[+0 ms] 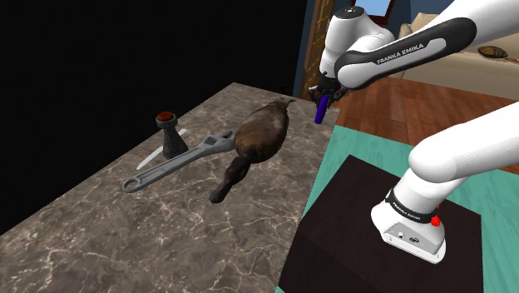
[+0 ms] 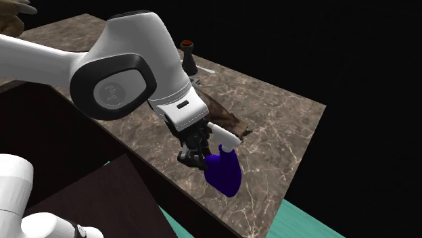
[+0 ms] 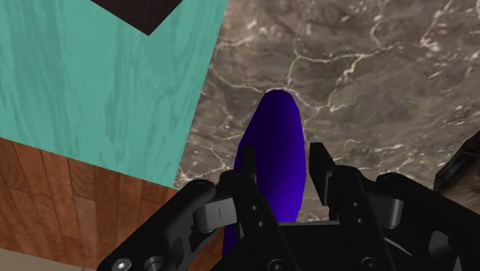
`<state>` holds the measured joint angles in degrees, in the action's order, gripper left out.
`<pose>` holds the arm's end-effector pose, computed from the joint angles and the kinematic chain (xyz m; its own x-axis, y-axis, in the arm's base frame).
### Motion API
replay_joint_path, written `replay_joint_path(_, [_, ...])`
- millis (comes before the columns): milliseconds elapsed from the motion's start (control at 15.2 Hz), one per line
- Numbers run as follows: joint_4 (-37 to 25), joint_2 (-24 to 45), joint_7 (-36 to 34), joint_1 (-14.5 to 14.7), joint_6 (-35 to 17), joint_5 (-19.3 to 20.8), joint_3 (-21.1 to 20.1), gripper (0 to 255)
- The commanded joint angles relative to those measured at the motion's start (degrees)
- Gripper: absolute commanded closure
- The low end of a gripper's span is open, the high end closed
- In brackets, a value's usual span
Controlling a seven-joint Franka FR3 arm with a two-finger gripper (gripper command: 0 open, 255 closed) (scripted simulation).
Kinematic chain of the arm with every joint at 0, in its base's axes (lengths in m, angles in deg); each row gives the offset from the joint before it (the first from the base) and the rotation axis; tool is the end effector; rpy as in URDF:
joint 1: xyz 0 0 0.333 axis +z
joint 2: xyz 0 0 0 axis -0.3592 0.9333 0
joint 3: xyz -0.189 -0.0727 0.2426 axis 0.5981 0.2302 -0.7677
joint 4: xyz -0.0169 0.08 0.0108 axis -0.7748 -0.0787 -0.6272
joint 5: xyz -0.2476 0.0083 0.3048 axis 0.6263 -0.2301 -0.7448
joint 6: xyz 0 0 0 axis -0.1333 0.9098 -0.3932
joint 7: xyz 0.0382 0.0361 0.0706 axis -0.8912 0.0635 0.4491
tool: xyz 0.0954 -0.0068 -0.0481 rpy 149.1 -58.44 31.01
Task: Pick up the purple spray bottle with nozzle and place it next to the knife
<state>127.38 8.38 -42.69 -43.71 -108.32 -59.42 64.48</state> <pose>0.3751 -0.0664 0.4146 0.5867 -0.7366 0.3363 -0.8003 -0.5909 0.1019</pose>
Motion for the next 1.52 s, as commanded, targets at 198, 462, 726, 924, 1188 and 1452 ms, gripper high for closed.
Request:
replay_joint_path(198, [-1.4,-1.1,1.0,0.3,2.6,-0.6,0.4,255])
replay_joint_path(462, [-3.6,-2.4,2.2,0.7,5.9,-1.3,0.9,255])
replay_joint_path(726, [-6.0,-3.4,3.3,1.0,9.2,-1.8,1.3,255])
replay_joint_path(924, [-7.9,-4.0,4.1,1.1,11.6,-2.2,1.5,255])
replay_joint_path(1188, [-10.5,-4.6,5.0,1.3,14.7,-2.5,1.8,255])
replay_joint_path(1452, [-13.3,-4.9,5.9,1.3,17.7,-2.8,2.0,255])
